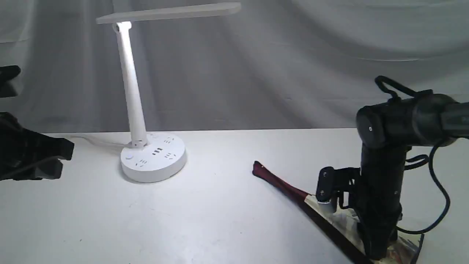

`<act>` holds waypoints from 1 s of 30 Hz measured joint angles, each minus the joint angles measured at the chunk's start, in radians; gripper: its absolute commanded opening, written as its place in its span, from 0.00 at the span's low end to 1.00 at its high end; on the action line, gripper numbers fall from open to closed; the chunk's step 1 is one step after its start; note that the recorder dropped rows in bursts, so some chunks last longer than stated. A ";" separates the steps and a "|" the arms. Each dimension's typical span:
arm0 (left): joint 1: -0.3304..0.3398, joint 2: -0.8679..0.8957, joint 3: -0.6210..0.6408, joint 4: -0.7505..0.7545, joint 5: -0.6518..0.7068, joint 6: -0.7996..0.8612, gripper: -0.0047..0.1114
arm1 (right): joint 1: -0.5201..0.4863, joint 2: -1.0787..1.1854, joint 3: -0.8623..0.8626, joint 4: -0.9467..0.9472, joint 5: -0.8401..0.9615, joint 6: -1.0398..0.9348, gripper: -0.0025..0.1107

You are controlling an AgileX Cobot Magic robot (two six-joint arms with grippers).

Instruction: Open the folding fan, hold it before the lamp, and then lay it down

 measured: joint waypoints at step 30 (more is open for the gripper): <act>0.000 0.000 0.000 0.000 -0.004 0.020 0.25 | 0.248 -0.062 0.012 -0.304 -0.032 0.125 0.50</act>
